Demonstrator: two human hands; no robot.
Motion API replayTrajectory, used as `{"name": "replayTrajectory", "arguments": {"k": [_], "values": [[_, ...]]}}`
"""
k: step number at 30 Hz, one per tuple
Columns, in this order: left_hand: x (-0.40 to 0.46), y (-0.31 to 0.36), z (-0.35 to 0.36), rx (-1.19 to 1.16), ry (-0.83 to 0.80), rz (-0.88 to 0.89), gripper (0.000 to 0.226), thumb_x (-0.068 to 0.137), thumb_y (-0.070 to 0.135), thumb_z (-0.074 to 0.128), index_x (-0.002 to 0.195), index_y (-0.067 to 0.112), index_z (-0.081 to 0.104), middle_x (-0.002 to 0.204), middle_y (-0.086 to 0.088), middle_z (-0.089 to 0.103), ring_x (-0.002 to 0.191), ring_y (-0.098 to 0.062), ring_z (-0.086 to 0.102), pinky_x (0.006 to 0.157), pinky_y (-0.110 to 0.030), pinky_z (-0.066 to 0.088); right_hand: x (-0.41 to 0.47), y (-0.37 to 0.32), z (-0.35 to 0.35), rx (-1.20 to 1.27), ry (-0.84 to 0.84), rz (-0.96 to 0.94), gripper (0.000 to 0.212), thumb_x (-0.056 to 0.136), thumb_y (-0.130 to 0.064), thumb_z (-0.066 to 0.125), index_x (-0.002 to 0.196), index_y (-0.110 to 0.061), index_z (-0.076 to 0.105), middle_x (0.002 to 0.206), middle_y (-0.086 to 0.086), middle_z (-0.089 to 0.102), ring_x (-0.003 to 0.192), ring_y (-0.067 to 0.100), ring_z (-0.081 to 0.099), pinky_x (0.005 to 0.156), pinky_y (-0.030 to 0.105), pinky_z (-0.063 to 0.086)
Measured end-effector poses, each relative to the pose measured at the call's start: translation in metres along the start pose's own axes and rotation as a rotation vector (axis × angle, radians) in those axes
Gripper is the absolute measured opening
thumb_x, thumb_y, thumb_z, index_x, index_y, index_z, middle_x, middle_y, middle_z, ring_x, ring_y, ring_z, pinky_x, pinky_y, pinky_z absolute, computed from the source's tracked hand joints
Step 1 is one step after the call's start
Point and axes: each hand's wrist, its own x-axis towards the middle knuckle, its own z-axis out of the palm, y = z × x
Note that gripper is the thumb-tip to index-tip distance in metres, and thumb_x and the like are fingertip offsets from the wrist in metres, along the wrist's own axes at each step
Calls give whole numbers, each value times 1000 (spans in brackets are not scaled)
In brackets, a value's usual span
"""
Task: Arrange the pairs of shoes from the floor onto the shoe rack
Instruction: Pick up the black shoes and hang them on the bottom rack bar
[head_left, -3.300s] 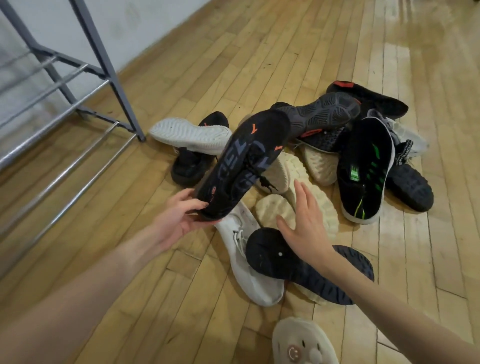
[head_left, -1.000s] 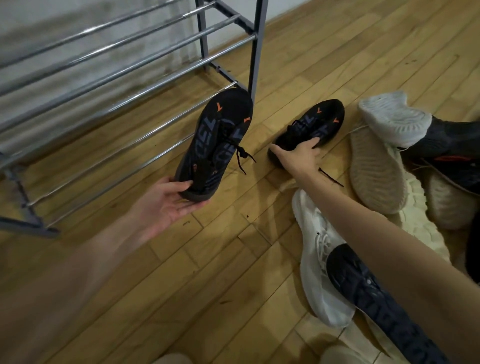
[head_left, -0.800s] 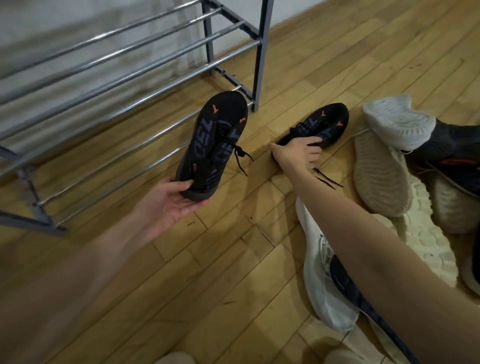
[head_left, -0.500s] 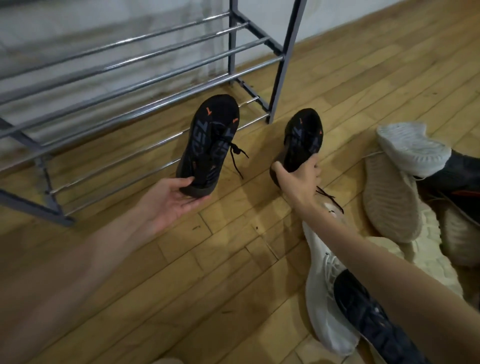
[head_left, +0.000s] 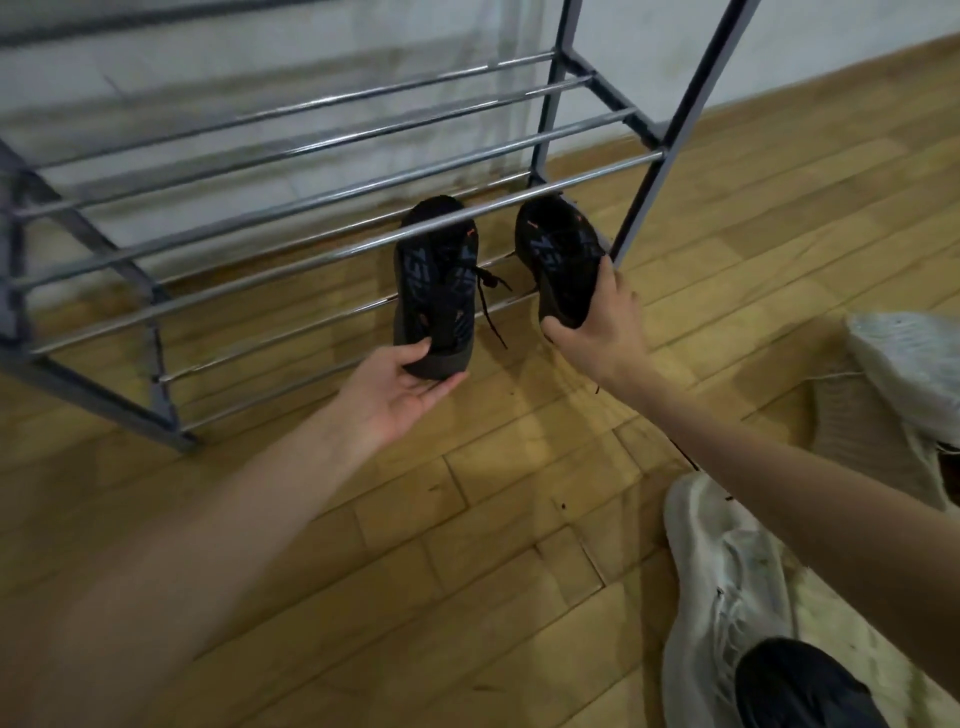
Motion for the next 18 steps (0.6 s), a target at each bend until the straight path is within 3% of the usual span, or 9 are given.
{"name": "replayTrajectory", "arguments": {"k": [3, 7, 10, 15, 18], "values": [[12, 2, 12, -17, -7, 18, 40, 91, -5, 49, 130, 0, 44, 132, -29, 50, 122, -42, 50, 98, -48, 47, 26, -3, 10, -21, 52, -8, 92, 80, -42, 63, 150, -7, 16, 148, 17, 32, 130, 40, 33, 108, 53, 33], [29, 9, 24, -14, -39, 38, 29, 89, -5, 52, 116, 3, 49, 128, -29, 52, 119, -42, 52, 99, -49, 47, 49, -1, 23, -8, 133, 44, 90, 83, -42, 62, 151, -4, 16, 151, 21, 25, 133, 43, 28, 112, 52, 28], [44, 13, 27, -20, -73, 34, 46, 86, -6, 54, 130, 5, 43, 127, -28, 53, 117, -42, 54, 98, -51, 48, 59, 4, 29, -9, 120, 57, 90, 85, -38, 61, 151, -1, 11, 153, 24, 21, 136, 43, 24, 114, 50, 24], [54, 12, 40, 0, -73, 11, 18, 89, -5, 52, 105, 3, 52, 130, -28, 52, 120, -41, 52, 101, -50, 46, 57, 18, 34, 31, 42, 28, 93, 88, -34, 65, 153, -5, 5, 155, 24, 13, 142, 41, 15, 117, 50, 20], [55, 8, 44, -3, -43, 6, 16, 90, -3, 53, 105, 2, 52, 131, -28, 52, 121, -40, 52, 101, -48, 45, 50, 22, 29, 42, 15, 12, 93, 89, -31, 66, 153, -3, 4, 156, 24, 12, 144, 39, 13, 118, 48, 21]]}}
